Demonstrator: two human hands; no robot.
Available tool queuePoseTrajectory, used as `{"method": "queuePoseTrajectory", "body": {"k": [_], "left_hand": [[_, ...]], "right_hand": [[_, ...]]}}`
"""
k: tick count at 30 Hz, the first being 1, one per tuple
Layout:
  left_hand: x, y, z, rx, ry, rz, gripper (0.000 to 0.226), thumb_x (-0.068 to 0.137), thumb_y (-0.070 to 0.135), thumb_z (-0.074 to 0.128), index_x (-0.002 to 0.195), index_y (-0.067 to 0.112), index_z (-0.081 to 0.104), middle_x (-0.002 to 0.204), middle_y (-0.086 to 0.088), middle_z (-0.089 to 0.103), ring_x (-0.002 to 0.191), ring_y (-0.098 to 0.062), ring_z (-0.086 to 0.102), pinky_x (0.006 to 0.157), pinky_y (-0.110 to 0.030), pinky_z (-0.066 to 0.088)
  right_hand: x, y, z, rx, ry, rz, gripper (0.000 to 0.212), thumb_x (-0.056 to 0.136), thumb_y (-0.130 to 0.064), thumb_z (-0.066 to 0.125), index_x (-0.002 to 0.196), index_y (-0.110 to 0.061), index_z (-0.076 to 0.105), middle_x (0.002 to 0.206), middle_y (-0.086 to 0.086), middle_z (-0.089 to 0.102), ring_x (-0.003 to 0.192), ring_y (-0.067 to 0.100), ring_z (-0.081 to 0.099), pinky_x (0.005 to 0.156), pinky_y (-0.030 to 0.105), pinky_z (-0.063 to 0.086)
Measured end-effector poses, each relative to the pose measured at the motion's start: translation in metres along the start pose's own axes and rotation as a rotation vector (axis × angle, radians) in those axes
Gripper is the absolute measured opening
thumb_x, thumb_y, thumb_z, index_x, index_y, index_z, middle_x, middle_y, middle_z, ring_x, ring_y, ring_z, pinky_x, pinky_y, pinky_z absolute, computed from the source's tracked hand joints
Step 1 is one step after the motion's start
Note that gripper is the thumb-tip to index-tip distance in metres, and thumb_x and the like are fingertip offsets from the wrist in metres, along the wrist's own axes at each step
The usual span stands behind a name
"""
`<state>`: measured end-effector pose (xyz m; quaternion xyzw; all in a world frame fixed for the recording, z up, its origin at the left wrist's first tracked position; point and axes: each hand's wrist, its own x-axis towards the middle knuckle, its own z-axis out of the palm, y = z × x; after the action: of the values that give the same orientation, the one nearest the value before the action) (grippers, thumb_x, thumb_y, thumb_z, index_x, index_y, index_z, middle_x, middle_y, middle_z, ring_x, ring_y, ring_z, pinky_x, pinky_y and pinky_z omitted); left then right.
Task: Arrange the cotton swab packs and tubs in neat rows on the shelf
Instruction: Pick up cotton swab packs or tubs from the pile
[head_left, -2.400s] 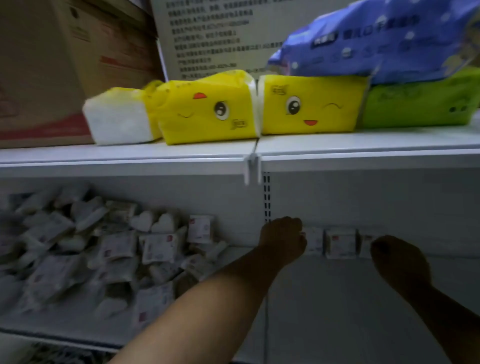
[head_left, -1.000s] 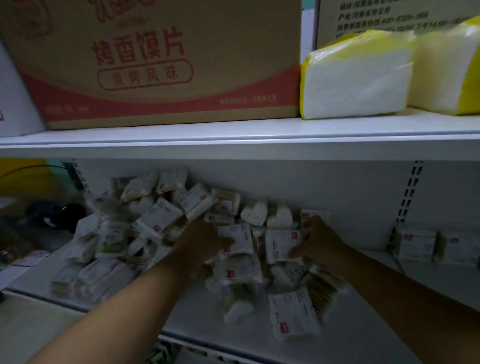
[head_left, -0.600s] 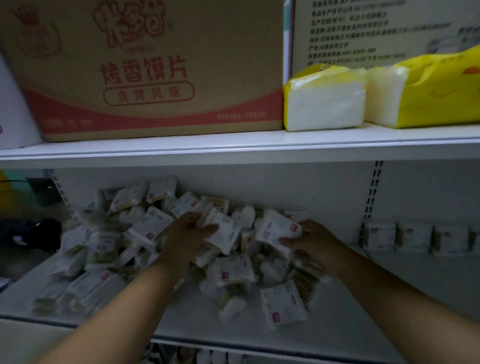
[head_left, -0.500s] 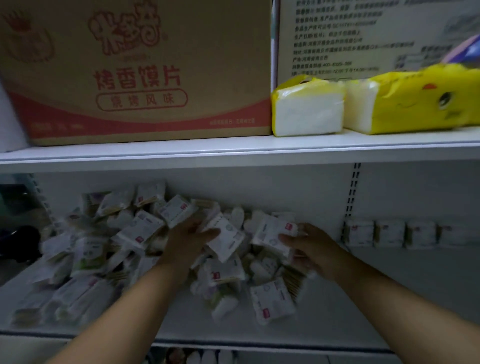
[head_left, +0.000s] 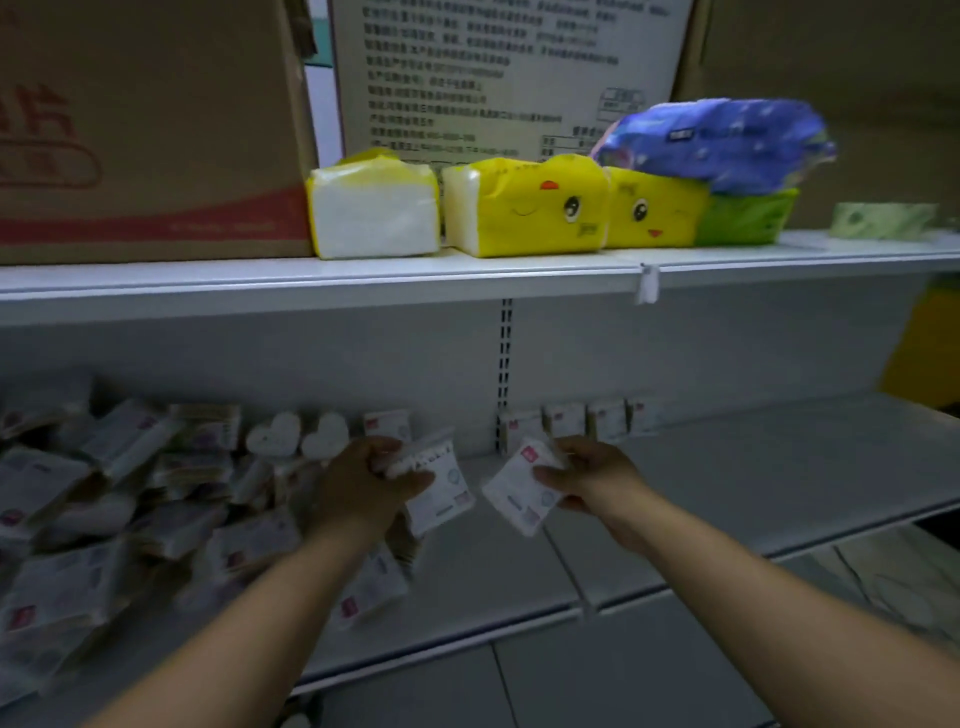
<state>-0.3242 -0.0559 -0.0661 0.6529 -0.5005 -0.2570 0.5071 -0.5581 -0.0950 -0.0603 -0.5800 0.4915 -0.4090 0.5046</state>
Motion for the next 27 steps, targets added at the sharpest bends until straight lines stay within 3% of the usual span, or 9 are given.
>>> {"method": "queuePoseTrajectory", "body": {"k": [3,5,8,10,12,15,19,22,27], "left_hand": [[0.006,0.009,0.027,0.059,0.002,0.037,0.032,0.074,0.017,0.079,0.097,0.019,0.057,0.090,0.003,0.057,0.086,-0.017,0.055,0.069,-0.024,0.043],[0.014,0.010,0.050,0.063,0.003,0.050,0.031,0.071,0.018,0.081,0.078,0.028,0.052,0.079,0.008,0.056,0.082,-0.019,0.059,0.071,-0.030,0.051],[0.028,0.012,0.089,0.059,0.033,0.016,0.039,0.060,0.015,0.088,0.068,0.029,0.052,0.079,-0.002,0.061,0.080,-0.023,0.060,0.074,-0.039,0.052],[0.041,0.012,0.115,0.026,0.022,-0.035,0.038,0.060,0.006,0.086,0.069,0.026,0.055,0.078,-0.002,0.061,0.079,-0.024,0.060,0.072,-0.041,0.052],[0.055,0.007,0.140,0.047,0.017,-0.053,0.039,0.065,-0.001,0.082,0.068,0.026,0.054,0.081,-0.006,0.059,0.079,-0.022,0.057,0.070,-0.034,0.048],[0.073,0.001,0.169,0.106,0.040,-0.079,0.029,0.068,0.003,0.081,0.074,0.022,0.060,0.087,-0.009,0.062,0.077,-0.021,0.056,0.067,-0.029,0.045],[0.093,-0.004,0.194,0.158,0.104,-0.110,0.032,0.072,0.004,0.078,0.100,0.007,0.063,0.098,-0.013,0.065,0.083,-0.024,0.059,0.072,-0.030,0.049],[0.104,0.000,0.208,0.234,0.163,-0.109,0.038,0.074,0.013,0.077,0.107,0.010,0.057,0.099,-0.004,0.061,0.088,-0.021,0.059,0.076,-0.029,0.050],[0.120,-0.005,0.232,0.286,0.242,-0.104,0.036,0.072,0.015,0.078,0.102,0.010,0.059,0.107,-0.009,0.062,0.096,-0.026,0.062,0.090,-0.040,0.052]], "right_hand": [[0.014,0.009,-0.031,-0.051,0.017,-0.018,0.020,0.082,-0.006,0.070,0.097,-0.017,0.062,0.094,0.001,0.066,0.081,0.013,0.064,0.067,0.022,0.055],[0.029,0.017,-0.052,-0.133,0.006,-0.041,0.027,0.081,-0.008,0.071,0.104,-0.018,0.061,0.100,-0.001,0.064,0.087,0.013,0.062,0.071,0.023,0.053],[0.058,0.034,-0.085,-0.502,-0.006,-0.120,0.042,0.081,-0.019,0.072,0.122,-0.016,0.059,0.110,-0.010,0.055,0.100,0.005,0.052,0.080,0.018,0.040],[0.077,0.045,-0.104,-0.646,-0.004,-0.182,0.041,0.081,-0.023,0.071,0.120,-0.018,0.059,0.102,-0.014,0.052,0.096,0.003,0.049,0.068,0.009,0.035],[0.099,0.055,-0.119,-0.694,0.006,-0.224,0.030,0.081,-0.023,0.071,0.109,-0.018,0.062,0.091,-0.012,0.056,0.089,0.005,0.050,0.061,0.006,0.035],[0.135,0.066,-0.129,-0.825,-0.039,-0.276,0.040,0.083,-0.025,0.068,0.121,-0.015,0.061,0.117,0.000,0.063,0.103,0.010,0.057,0.078,0.014,0.039],[0.171,0.065,-0.127,-0.911,-0.106,-0.393,0.045,0.088,-0.029,0.063,0.130,-0.015,0.053,0.134,0.005,0.049,0.126,0.020,0.047,0.102,0.023,0.032],[0.193,0.065,-0.119,-0.958,-0.126,-0.483,0.045,0.091,-0.033,0.058,0.133,-0.018,0.050,0.137,0.003,0.048,0.128,0.019,0.044,0.104,0.024,0.031],[0.218,0.070,-0.120,-1.180,-0.083,-0.649,0.042,0.092,-0.034,0.056,0.131,-0.019,0.052,0.132,0.004,0.055,0.124,0.024,0.045,0.100,0.030,0.034]]}}
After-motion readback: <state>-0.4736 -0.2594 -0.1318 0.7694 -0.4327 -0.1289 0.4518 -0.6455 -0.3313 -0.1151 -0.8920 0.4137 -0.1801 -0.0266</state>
